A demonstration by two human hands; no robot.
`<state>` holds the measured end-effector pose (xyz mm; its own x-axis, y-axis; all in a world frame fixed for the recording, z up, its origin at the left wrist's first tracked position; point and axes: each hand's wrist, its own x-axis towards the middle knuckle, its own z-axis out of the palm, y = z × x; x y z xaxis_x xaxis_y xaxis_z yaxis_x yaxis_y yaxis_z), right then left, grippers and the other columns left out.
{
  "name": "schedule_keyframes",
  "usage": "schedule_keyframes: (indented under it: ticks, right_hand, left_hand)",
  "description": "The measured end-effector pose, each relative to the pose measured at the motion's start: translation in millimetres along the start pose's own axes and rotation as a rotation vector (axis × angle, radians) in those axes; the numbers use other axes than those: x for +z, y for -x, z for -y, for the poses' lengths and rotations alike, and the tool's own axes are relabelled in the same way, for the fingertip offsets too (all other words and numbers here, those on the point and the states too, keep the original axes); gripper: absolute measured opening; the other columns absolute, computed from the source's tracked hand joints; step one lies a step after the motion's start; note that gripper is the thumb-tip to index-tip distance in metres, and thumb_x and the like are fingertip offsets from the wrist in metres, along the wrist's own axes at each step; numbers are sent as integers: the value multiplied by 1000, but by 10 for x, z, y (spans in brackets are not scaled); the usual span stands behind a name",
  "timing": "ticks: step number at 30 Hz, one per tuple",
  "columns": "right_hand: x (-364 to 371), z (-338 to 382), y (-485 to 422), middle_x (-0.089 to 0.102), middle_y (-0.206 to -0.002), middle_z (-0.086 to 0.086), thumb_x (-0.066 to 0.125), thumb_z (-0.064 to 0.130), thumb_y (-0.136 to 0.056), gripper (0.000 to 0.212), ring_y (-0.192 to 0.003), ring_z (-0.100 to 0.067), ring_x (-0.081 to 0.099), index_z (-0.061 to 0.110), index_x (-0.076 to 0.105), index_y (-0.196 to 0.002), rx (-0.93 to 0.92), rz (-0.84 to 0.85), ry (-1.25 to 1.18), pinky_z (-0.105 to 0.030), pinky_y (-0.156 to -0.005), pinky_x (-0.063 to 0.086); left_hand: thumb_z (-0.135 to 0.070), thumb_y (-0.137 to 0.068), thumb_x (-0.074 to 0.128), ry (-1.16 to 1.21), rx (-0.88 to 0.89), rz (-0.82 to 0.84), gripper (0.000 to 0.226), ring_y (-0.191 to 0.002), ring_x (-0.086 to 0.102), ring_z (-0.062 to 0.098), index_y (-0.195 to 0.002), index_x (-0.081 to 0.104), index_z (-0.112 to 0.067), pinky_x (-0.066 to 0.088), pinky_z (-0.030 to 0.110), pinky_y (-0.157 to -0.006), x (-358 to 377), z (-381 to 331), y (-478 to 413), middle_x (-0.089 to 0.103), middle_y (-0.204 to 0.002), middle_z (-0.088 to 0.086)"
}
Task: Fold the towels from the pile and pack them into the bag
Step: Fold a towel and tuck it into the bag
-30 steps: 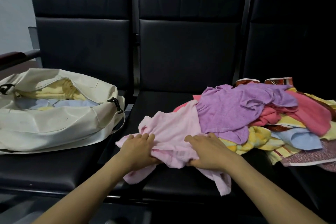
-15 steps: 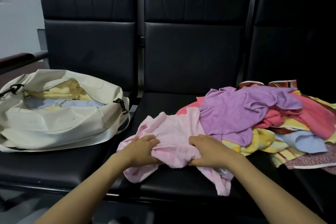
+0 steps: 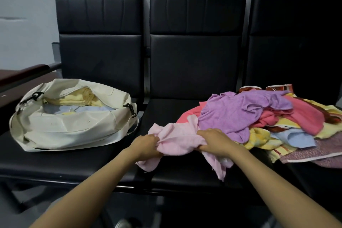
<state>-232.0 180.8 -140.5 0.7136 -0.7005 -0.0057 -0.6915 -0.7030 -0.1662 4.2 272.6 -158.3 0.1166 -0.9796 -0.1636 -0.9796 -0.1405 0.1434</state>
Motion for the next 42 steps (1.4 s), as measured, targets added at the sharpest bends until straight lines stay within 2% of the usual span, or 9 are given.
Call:
schedule_keyframes:
  ticks: [4, 11, 16, 24, 30, 34, 36, 39, 42]
  right_hand:
    - [-359, 62, 24, 65, -112, -1, 52, 36, -87, 32, -103, -23, 59, 22, 58, -115, -12, -81, -20, -33, -84, 46]
    - [-1456, 59, 228, 71, -81, 11, 68, 67, -58, 42, -80, -9, 67, 34, 71, -84, 56, -11, -229, -32, -72, 55]
    - [-1542, -29, 131, 71, -88, 9, 73, 53, -67, 32, -85, -15, 67, 29, 70, -89, 129, 134, -117, -33, -77, 55]
    - [-1356, -50, -73, 57, -119, -5, 56, 44, -84, 43, -111, -28, 50, 16, 52, -117, 217, -448, 450, -39, -89, 35]
    - [-780, -150, -104, 57, -123, -6, 55, 42, -84, 46, -117, -27, 48, 17, 52, -122, 202, -177, 451, -39, -93, 34]
    - [-425, -271, -57, 59, -105, -4, 61, 39, -79, 27, -98, -26, 58, 23, 56, -100, 169, 285, 140, -35, -82, 47]
    - [-316, -343, -29, 57, -110, 0, 63, 33, -79, 38, -98, -22, 57, 25, 54, -115, 149, 425, 17, -34, -85, 51]
    - [-168, -471, -50, 49, -110, 6, 62, 23, -81, 42, -101, -17, 50, 27, 48, -120, 89, 268, -50, -32, -88, 46]
    - [-34, -539, -89, 55, -97, 9, 60, 19, -81, 20, -90, -14, 52, 34, 48, -88, 33, 83, -137, -32, -81, 47]
  left_hand:
    - [-40, -80, 68, 126, 58, -121, 38, -109, 54, 21, -108, 65, -14, 44, 29, -84, -352, 31, 8, 59, -107, 7]
    - [-41, -71, 77, 322, 28, 40, 24, -78, 69, 13, -86, 73, -23, 54, 30, -74, -1572, -84, 317, 73, -83, -6]
    - [-47, -75, 67, 28, -83, 122, 36, -78, 63, 22, -89, 69, -14, 51, 31, -70, -1783, -274, 209, 66, -82, 2]
    - [-34, -92, 50, -147, -6, -543, 37, -110, 55, 31, -126, 52, -18, 37, 39, -91, -1316, -215, -111, 58, -118, 8]
    - [-45, -93, 48, -4, -27, -191, 45, -115, 55, 32, -129, 49, -19, 42, 38, -92, -670, -154, -244, 56, -126, 10]
    - [-45, -88, 60, 134, 10, 213, 33, -103, 59, 22, -111, 57, -21, 44, 30, -90, -293, -82, -280, 63, -118, 6]
    - [-52, -86, 63, 156, 0, 303, 40, -100, 54, 17, -108, 55, -20, 40, 27, -86, -211, -38, -268, 61, -115, 0]
    - [-58, -83, 62, 274, -12, 180, 58, -109, 51, 15, -126, 53, -20, 40, 25, -91, -148, 8, -261, 56, -118, -4]
    - [-45, -79, 74, 470, 17, 17, 37, -89, 55, 11, -105, 65, -20, 42, 20, -73, -91, 18, -279, 60, -92, -8]
